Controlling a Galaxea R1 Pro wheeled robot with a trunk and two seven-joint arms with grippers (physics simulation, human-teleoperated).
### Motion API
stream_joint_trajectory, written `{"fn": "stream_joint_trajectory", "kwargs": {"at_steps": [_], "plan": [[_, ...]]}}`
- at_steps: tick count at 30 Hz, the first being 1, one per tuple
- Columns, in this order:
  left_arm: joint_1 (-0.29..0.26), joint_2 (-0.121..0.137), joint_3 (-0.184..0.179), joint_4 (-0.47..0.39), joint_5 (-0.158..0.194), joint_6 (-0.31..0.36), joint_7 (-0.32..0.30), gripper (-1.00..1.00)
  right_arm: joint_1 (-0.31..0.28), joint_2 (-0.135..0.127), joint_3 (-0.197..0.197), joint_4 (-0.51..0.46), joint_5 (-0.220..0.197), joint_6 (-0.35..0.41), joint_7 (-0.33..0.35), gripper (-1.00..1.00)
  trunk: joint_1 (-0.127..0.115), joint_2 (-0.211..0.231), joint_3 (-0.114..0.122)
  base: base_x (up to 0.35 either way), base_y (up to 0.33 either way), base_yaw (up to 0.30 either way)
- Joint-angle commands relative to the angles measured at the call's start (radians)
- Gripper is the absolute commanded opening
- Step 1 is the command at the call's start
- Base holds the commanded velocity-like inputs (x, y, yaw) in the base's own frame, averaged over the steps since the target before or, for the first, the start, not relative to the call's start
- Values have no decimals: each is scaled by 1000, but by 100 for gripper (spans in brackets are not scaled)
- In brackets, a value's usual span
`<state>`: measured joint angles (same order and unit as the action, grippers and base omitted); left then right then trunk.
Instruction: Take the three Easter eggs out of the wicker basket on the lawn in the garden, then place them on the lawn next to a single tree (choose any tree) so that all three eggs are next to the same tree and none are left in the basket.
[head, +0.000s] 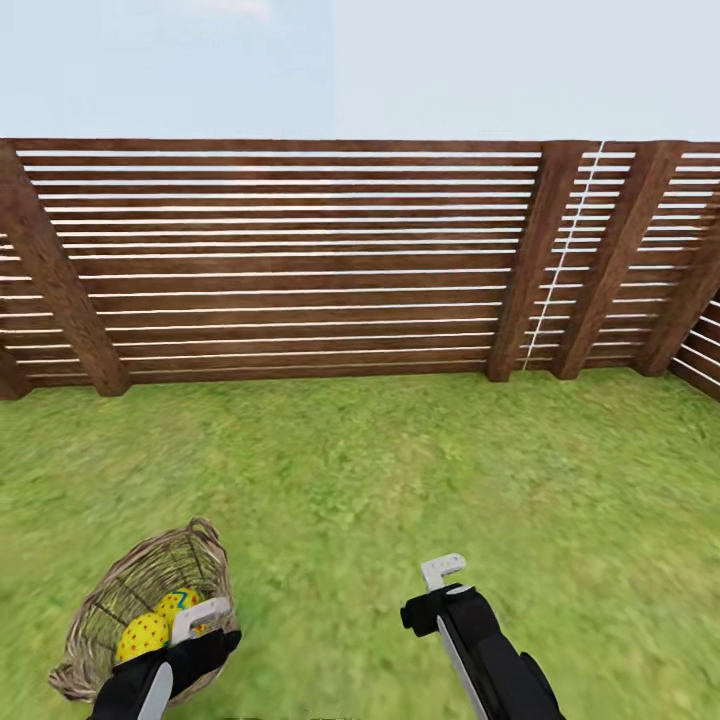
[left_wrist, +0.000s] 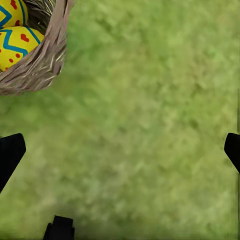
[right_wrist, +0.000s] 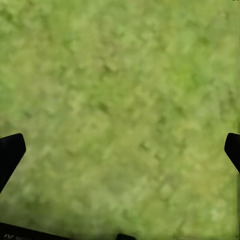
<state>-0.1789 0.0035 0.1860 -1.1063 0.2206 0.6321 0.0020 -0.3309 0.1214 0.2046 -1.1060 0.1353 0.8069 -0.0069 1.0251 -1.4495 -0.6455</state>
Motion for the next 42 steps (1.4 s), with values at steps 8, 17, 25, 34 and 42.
{"fn": "stream_joint_trajectory", "kwargs": {"at_steps": [8,17,25,34,42], "plan": [[-1,-4,2,41,6,-22,2,100,0,2,61,61,4,-23,-1,100,0,-1,-9,71,-331,231],[-1,-5,3,42,6,-34,3,100,0,1,82,76,1,-43,-1,100,0,-1,-20,179,-237,226],[-1,1,3,42,5,-34,3,100,0,2,84,80,1,-43,-1,100,0,-1,-28,19,-14,226],[-1,-4,1,42,6,-34,1,100,0,3,90,81,0,-43,-1,100,0,-1,-39,0,0,226],[-1,-7,1,-49,8,-21,-3,100,-1,0,89,73,3,-42,-1,100,0,-1,-47,0,0,226]]}}
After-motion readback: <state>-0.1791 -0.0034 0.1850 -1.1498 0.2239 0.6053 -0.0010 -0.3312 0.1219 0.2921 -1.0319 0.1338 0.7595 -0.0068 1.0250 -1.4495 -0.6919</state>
